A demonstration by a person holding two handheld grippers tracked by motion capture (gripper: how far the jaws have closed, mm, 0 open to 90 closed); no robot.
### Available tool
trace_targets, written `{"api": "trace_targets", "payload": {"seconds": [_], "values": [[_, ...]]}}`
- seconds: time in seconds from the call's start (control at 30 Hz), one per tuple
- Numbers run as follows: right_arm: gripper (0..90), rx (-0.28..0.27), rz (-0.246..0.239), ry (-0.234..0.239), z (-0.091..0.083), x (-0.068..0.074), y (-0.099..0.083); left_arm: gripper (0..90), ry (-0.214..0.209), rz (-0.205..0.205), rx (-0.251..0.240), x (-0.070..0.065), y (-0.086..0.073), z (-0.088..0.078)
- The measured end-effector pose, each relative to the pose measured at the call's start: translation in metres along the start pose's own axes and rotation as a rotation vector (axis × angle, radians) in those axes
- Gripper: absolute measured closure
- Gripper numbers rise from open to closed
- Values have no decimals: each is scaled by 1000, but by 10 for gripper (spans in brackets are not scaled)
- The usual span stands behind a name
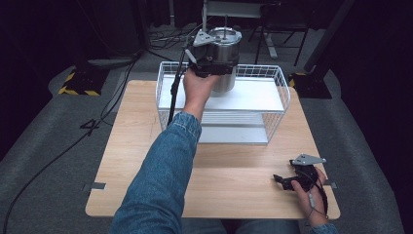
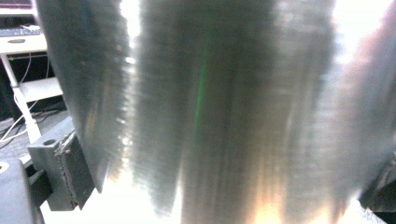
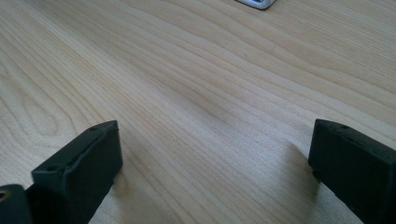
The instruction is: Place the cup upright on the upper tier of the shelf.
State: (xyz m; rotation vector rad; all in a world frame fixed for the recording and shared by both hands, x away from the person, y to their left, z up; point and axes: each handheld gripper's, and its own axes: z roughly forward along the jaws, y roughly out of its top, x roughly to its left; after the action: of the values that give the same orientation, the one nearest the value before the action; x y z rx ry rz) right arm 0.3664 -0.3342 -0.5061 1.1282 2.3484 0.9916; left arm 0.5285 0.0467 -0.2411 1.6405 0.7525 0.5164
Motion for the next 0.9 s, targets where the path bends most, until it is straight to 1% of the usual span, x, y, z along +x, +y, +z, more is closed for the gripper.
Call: {"api": "trace_targets", "payload": {"seconds": [0.1, 0.27, 0.43, 0.5, 0.63, 0.8, 0.9], "values": [[32, 0, 0, 0, 0, 0, 0, 37, 8, 10, 9, 0, -2, 1], [33, -1, 0, 0, 0, 0, 0, 37, 23, -12, -3, 1, -8, 3], [33, -1, 0, 0, 0, 0, 0, 37, 40, -11, 16, 3, -12, 5], [32, -1, 1, 0, 0, 0, 0, 37, 41, -4, 29, 3, -14, 5], [32, -1, 0, -1, 0, 0, 0, 37, 39, -4, 28, 2, -17, 6], [33, -1, 0, -1, 0, 0, 0, 37, 36, 1, 41, 1, -21, 7], [33, -1, 1, 0, 0, 0, 0, 36, 36, -4, 44, 0, -24, 7]]}}
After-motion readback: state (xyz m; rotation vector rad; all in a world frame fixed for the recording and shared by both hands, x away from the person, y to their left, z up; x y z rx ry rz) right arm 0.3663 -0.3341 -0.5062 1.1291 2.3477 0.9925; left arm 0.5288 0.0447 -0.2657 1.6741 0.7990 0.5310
